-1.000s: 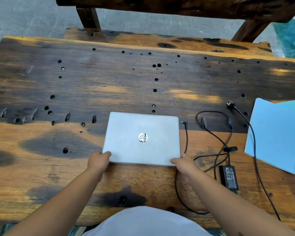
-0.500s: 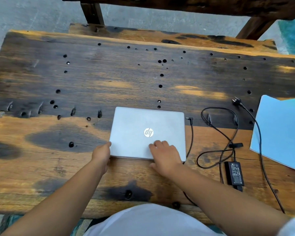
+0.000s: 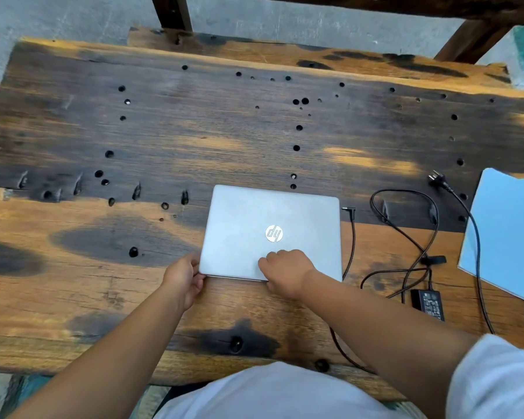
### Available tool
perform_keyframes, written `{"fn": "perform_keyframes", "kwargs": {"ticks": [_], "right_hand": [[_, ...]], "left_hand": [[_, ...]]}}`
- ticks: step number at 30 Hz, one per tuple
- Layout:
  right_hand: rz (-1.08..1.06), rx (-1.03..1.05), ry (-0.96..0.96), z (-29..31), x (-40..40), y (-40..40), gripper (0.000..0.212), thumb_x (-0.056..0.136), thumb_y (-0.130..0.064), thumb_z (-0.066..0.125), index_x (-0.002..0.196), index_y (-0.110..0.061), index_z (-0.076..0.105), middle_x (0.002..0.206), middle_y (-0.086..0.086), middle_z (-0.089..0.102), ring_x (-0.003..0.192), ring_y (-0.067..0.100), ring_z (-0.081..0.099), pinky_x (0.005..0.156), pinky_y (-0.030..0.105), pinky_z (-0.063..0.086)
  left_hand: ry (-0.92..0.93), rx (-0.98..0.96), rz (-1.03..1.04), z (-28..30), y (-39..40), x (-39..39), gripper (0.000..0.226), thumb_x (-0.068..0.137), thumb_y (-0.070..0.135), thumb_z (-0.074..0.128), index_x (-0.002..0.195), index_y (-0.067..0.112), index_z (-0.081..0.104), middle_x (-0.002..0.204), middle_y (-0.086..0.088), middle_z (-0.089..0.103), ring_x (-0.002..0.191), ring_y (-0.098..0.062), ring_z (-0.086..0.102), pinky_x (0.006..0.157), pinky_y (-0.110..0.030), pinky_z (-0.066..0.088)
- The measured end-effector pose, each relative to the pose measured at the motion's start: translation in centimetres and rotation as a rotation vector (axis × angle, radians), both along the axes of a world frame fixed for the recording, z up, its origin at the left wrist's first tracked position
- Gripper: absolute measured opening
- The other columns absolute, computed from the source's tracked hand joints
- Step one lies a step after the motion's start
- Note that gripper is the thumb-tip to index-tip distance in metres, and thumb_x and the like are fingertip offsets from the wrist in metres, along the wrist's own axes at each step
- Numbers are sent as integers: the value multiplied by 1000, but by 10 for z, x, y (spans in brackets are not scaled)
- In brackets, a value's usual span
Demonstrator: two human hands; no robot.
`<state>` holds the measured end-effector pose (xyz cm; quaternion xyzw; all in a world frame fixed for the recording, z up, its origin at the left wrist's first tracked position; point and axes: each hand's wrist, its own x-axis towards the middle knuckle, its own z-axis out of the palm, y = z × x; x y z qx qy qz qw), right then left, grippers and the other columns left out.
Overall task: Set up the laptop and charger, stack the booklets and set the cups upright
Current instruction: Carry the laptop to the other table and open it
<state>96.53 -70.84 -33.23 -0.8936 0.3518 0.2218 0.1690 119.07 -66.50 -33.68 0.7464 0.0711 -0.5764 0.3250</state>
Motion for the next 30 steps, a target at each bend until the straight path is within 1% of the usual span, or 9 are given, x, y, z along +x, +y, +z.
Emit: {"fn": "perform_keyframes", "kwargs": {"ticks": [2,3,5,9,11,14,20,25,30], "right_hand": [[25,23,24,-2,2,3,13,90,-16,50,101,-9,53,99,11,61,87,33,61,58,36,31],[39,29,39,-3,3,4,9,90,-13,50,98,-10,54,96,10,62,85,33,62,57,35,31],[62,35,54,-4,4,6,7,89,-9,50,95,-10,55,94,10,63,82,33,63,53,33,28],[80,38,50,-4,4,4,8,89,-8,51,95,-10,57,93,10,64,81,34,62,55,33,30],[89,40,51,-2,4,4,9,89,-9,51,96,-11,57,94,10,64,81,34,62,53,32,27],[96,47,57,0,4,4,9,90,-10,50,97,-12,57,94,9,63,82,33,62,49,31,20],[76,58,60,5,5,4,4,90,-11,51,90,-15,52,93,7,62,82,32,62,54,32,27],[75,63,68,7,6,4,7,90,-10,52,96,-13,56,94,8,62,82,32,61,58,33,33],[51,71,19,12,3,2,3,89,-12,50,88,-13,48,90,8,60,78,33,61,54,32,30]], "left_hand": [[39,-14,84,-2,7,1,23,102,26,43,97,11,60,87,-6,68,71,-14,57,70,-28,47],[40,-5,108,-5,12,-2,24,103,27,42,99,10,58,87,-8,66,77,-17,60,78,-32,48],[13,24,113,-11,25,-11,23,104,24,41,104,7,57,86,-9,63,78,-20,61,82,-34,49],[-104,-16,-10,-22,48,-34,16,101,11,45,91,9,57,87,-10,65,74,-16,67,63,-24,54],[-91,-28,-100,-24,56,-43,15,100,10,50,88,9,59,84,-10,68,72,-15,69,58,-22,53],[-39,-19,-151,-28,60,-57,14,98,20,59,88,11,61,82,-8,72,72,-16,73,55,-24,54],[-20,-8,-188,-31,38,-74,19,97,29,60,91,11,63,79,-7,73,66,-12,73,50,-23,52],[-77,63,-178,-38,32,-77,15,95,23,60,89,10,65,68,-4,71,55,-11,70,44,-20,49],[-123,82,-230,-39,31,-75,17,93,22,60,82,12,67,62,-3,70,49,-11,67,43,-19,46]]}}
